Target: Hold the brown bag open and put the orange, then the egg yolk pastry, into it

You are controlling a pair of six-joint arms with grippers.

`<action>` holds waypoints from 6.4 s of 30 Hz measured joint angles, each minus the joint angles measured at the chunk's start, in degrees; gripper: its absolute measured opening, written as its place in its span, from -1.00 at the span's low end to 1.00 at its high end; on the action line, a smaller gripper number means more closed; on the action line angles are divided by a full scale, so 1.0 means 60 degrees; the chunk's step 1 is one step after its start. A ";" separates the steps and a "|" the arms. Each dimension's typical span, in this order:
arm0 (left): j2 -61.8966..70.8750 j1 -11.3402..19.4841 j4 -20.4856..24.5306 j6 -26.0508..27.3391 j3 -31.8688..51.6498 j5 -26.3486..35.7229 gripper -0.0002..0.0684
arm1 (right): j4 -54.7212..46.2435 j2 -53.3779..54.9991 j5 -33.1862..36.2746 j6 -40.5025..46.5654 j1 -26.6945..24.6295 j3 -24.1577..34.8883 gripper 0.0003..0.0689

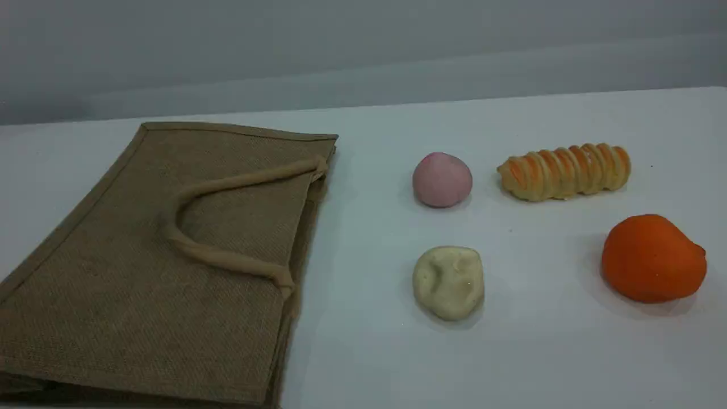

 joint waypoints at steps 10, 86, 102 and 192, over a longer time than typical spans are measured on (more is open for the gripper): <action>0.0000 0.0000 0.0000 0.0000 0.0000 0.0119 0.64 | 0.0081 0.0000 -0.0101 0.0000 0.0000 0.0000 0.18; 1.8046 -0.0864 -0.0781 -0.1016 -0.7301 -0.2791 0.64 | 0.0716 0.9663 -0.3097 0.0595 0.0000 -0.4098 0.18; 2.0079 -0.1448 -0.0733 -0.1221 -0.8295 -0.2556 0.64 | 0.0738 0.9663 -0.2635 0.0605 0.0000 -0.4098 0.18; 1.8816 -0.1448 -0.4273 0.4768 -1.5364 0.1354 -0.76 | 0.0708 1.4429 -0.3682 0.0007 0.0000 -0.4105 0.18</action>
